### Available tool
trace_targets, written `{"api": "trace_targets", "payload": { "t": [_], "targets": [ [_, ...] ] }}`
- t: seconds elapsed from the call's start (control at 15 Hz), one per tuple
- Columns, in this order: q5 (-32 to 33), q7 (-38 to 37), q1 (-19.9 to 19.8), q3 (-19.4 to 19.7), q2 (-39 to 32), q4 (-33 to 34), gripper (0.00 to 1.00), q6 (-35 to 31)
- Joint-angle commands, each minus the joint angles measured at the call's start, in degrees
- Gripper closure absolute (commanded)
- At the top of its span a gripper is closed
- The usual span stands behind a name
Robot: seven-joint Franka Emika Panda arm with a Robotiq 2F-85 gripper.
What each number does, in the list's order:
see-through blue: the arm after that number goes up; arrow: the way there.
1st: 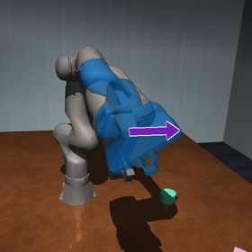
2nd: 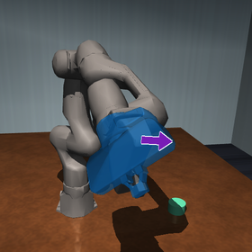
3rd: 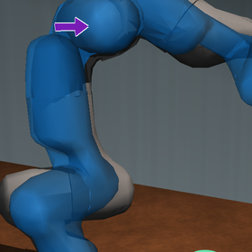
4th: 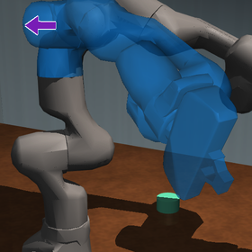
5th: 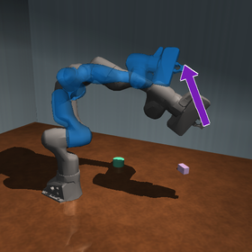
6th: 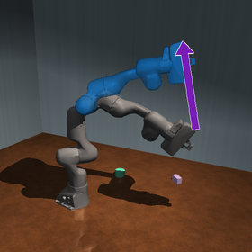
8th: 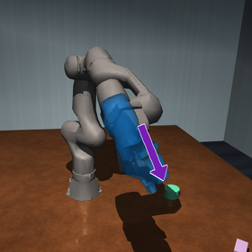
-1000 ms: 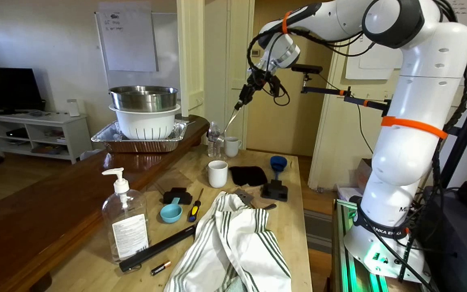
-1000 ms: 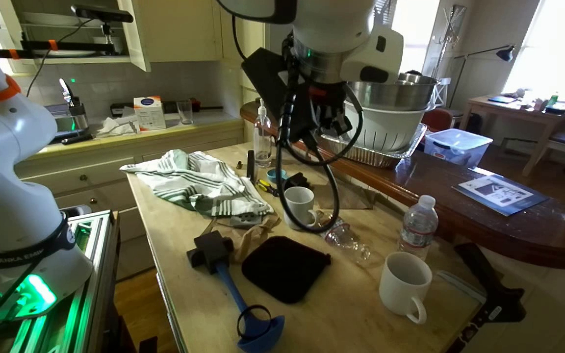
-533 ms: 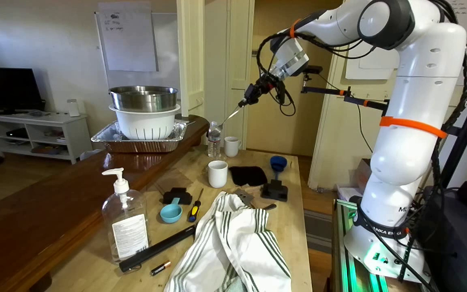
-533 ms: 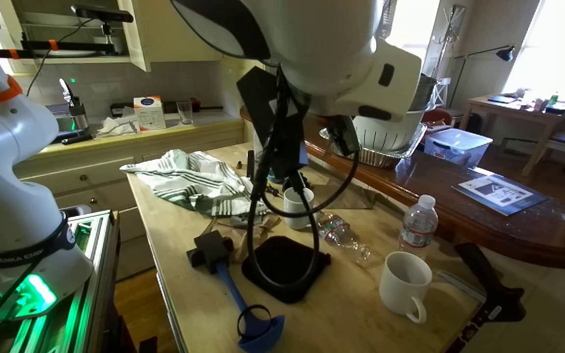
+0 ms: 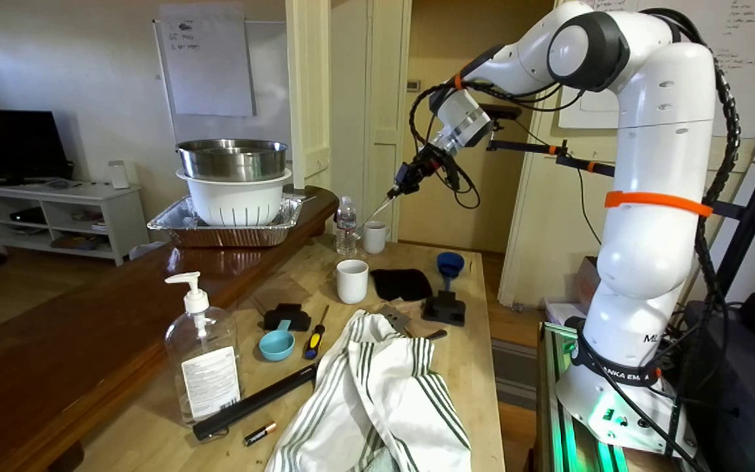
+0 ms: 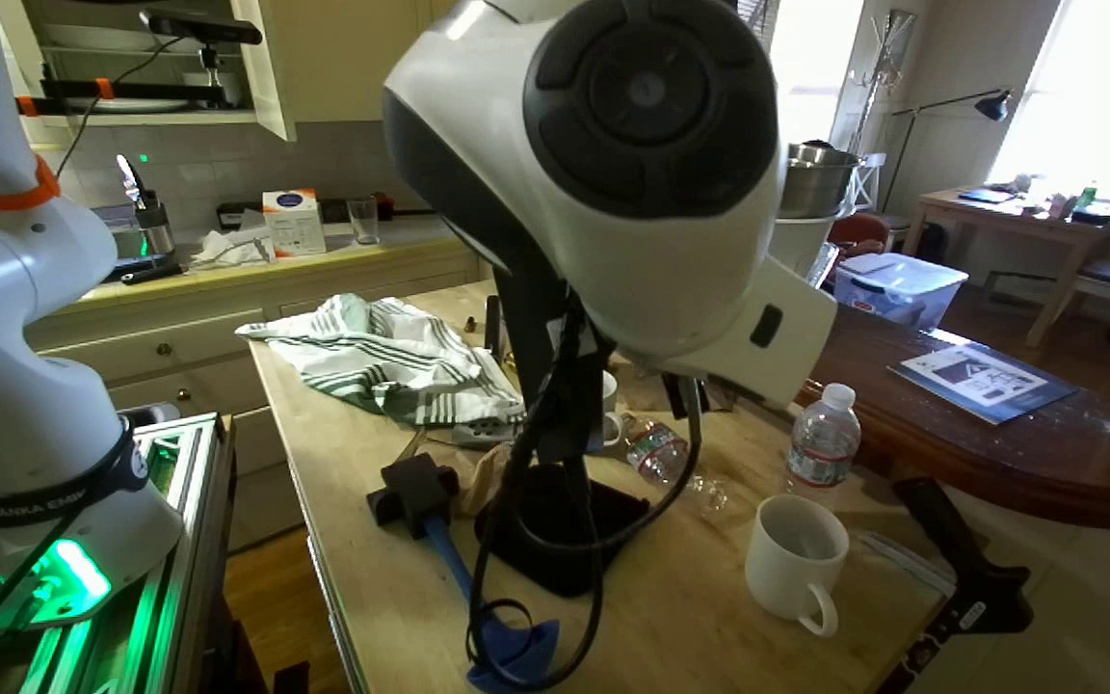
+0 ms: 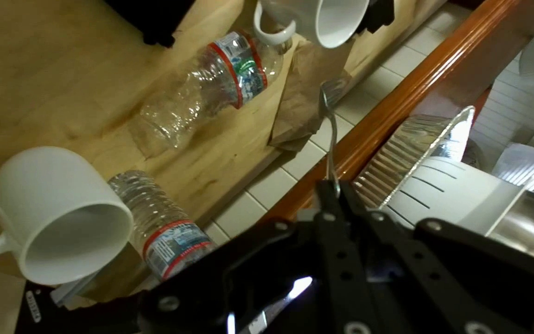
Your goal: Remove the fork from the mug and place it on the counter.
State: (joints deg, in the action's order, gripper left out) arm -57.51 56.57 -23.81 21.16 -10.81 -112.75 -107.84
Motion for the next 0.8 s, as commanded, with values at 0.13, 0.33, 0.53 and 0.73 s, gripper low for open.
{"api": "trace_targets", "payload": {
  "t": [0.13,0.33,0.53,0.73],
  "targets": [
    [-3.11,-1.12,-2.91,-0.11,-5.94,2.19,0.99,0.18],
    [-4.01,-1.68,-4.45,-0.18,-8.19,2.66,0.99,0.76],
    [-4.49,-2.86,-6.01,-0.22,-10.51,3.59,0.99,1.54],
    [-4.51,-4.03,-7.15,-0.32,-12.52,4.27,0.99,1.55]
  ]
}}
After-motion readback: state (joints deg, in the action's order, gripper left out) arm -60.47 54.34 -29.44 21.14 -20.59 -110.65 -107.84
